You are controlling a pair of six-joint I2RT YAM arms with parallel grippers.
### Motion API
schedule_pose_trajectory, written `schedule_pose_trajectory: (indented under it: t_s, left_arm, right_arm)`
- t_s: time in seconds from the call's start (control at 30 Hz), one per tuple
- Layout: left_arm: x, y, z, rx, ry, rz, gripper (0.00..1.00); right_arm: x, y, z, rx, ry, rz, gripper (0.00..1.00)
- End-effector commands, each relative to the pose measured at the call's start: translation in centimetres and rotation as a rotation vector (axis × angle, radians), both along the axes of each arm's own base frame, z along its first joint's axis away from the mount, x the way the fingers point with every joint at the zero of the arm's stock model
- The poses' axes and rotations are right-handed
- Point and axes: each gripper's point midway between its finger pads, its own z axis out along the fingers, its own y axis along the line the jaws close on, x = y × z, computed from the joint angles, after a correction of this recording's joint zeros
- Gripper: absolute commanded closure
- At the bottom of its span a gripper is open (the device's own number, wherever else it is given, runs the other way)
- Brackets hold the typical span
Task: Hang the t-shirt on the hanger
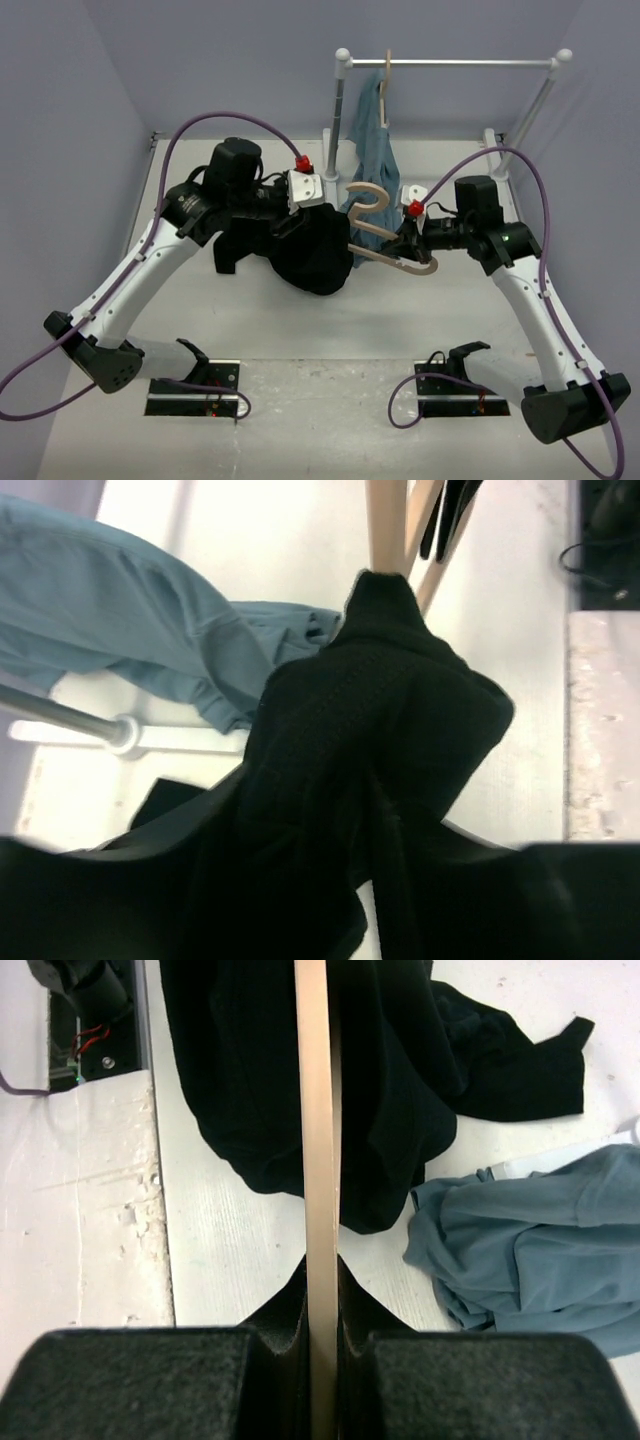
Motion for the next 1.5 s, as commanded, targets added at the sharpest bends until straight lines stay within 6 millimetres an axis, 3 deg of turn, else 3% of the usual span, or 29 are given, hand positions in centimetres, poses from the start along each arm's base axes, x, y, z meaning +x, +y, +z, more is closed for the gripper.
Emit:
schedule_pose_trajectory:
  t_s: [0.0,0.23,0.3,0.43,0.47,0.5,0.57,0.6,0.73,0.83,0.93,1.13,1.3,1.33,1.4,1.43,1.47]
  left_arm:
    - [-4.5,-0.3,2.3,-0.068,0.034,-0.207,1.0]
    - [-5.7,0.1,3.3,-0.111,-0.033,-0.241,1.0]
    - [-5.6,0.1,3.3,-0.114,-0.031,-0.226,1.0]
    - [-4.4,0.1,3.2,-0.133,-0.013,-0.137,1.0]
    - [-3.7,0.3,3.0,-0.127,-0.014,-0.085,0.69]
    - [-3.1,0.6,2.9,-0.126,-0.026,-0.041,0.45]
    - [-2.2,1.2,3.1,-0.128,-0.065,0.028,0.11]
    - [-1.8,1.6,3.4,-0.132,-0.092,0.059,0.01]
    - [-0.4,2.6,6.9,-0.207,-0.211,0.165,0.0]
    - [-1.5,2.5,8.5,-0.236,-0.242,0.112,0.0]
    - [-2.2,2.2,8.0,-0.188,-0.216,0.048,0.01]
    - [-2.8,1.4,4.5,-0.087,-0.101,-0.037,0.11]
    - [-2.1,1.1,3.7,-0.054,-0.076,-0.042,0.36]
    - [-2.5,0.8,3.8,-0.056,-0.065,-0.066,0.48]
    - [-3.1,0.5,4.2,-0.07,-0.058,-0.115,0.92]
    - [-3.2,0.3,4.3,-0.075,-0.057,-0.126,1.0]
    - [-3.3,0.3,4.3,-0.075,-0.054,-0.13,1.0]
  right_arm:
    - [-0.7,0.9,4.3,0.084,-0.142,0.104,1.0]
    - [0.4,1.5,3.7,0.099,-0.081,0.098,1.0]
    - [1.2,1.7,4.1,0.113,-0.093,0.076,1.0]
    - [0.5,2.1,4.8,0.163,-0.086,0.106,1.0]
    - [0.5,2.1,4.7,0.163,-0.089,0.104,1.0]
    - [0.6,2.0,4.7,0.157,-0.095,0.092,1.0]
    - [1.0,1.8,4.5,0.143,-0.107,0.066,1.0]
    - [0.9,1.7,4.4,0.139,-0.101,0.063,1.0]
    - [1.1,1.5,3.5,0.107,-0.062,0.058,1.0]
    - [1.2,1.5,2.9,0.093,-0.036,0.059,1.0]
    - [1.2,1.4,2.7,0.082,-0.035,0.057,1.0]
    - [1.0,1.1,2.7,0.057,-0.043,0.055,1.0]
    - [-0.1,1.1,3.1,0.062,-0.056,0.096,1.0]
    - [-0.2,1.1,3.1,0.061,-0.057,0.102,1.0]
    - [-0.2,1.0,2.9,0.051,-0.055,0.098,1.0]
    - [0.0,1.0,2.8,0.045,-0.052,0.089,1.0]
    - [0.2,1.0,2.6,0.04,-0.05,0.082,1.0]
